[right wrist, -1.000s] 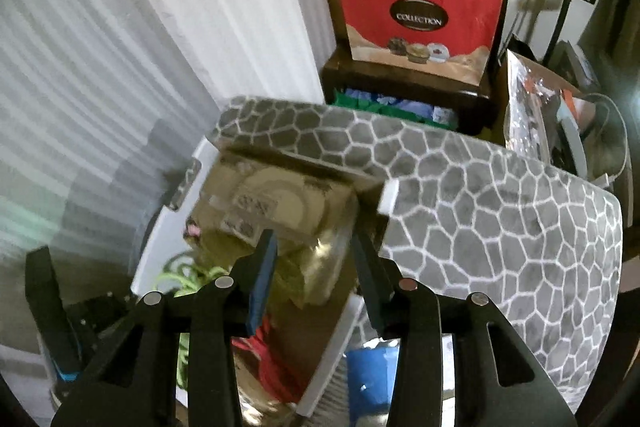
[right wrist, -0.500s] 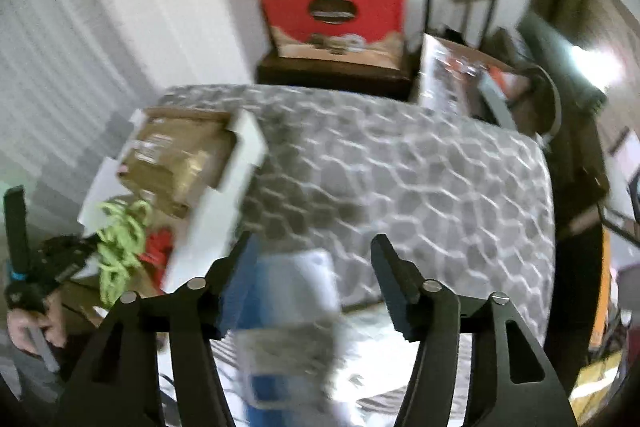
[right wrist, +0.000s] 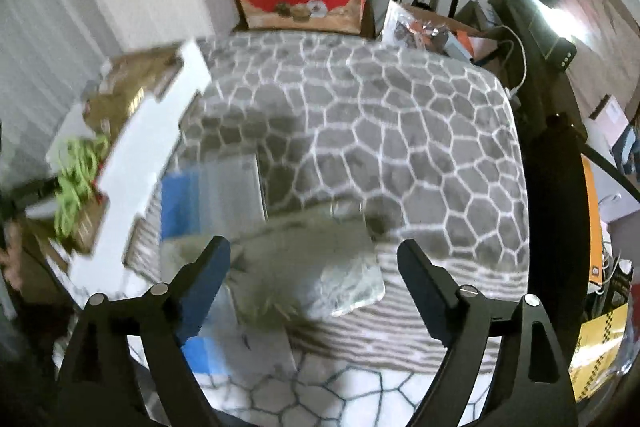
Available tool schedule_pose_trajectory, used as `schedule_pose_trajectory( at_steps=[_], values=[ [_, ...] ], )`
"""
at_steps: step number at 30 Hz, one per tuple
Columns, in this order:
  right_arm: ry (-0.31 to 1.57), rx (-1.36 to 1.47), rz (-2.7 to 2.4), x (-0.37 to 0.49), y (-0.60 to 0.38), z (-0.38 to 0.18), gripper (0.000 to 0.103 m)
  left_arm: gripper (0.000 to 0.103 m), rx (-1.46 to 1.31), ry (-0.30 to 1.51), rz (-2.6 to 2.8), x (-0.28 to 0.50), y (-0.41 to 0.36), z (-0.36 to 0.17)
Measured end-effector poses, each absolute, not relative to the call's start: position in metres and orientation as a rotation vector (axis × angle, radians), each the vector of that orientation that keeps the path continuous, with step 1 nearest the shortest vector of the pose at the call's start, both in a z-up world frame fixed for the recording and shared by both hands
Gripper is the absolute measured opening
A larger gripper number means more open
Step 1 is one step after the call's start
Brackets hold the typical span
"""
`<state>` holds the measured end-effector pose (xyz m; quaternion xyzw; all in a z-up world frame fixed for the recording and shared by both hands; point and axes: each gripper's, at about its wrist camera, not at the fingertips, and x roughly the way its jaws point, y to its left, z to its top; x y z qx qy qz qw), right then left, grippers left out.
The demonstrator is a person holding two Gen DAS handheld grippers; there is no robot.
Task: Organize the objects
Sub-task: 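Reach the right tool to the clear bamboo-printed plastic case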
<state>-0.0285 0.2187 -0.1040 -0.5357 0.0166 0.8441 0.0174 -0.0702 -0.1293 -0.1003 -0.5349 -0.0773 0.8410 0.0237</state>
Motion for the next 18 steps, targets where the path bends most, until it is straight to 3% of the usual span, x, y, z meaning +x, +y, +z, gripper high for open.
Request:
schedule_pose_trajectory(
  at_steps=[4, 8, 11, 18],
  values=[
    [-0.103, -1.706, 2.618, -0.022, 0.208, -0.119, 0.102, 0.012, -1.656, -0.239, 2.605, -0.070, -0.128, -0.100],
    [-0.127, -1.722, 2.573, -0.017, 0.203, -0.126, 0.102, 0.012, -1.657, -0.238, 2.606, -0.069, -0.128, -0.100],
    [-0.014, -1.717, 2.538, -0.012, 0.210, -0.127, 0.102, 0.012, -1.656, -0.241, 2.605, -0.069, -0.129, -0.101],
    [0.482, -1.704, 2.535, 0.012, 0.231, -0.123, 0.098, 0.012, -1.656, -0.240, 2.604, -0.069, -0.130, -0.101]
  ],
)
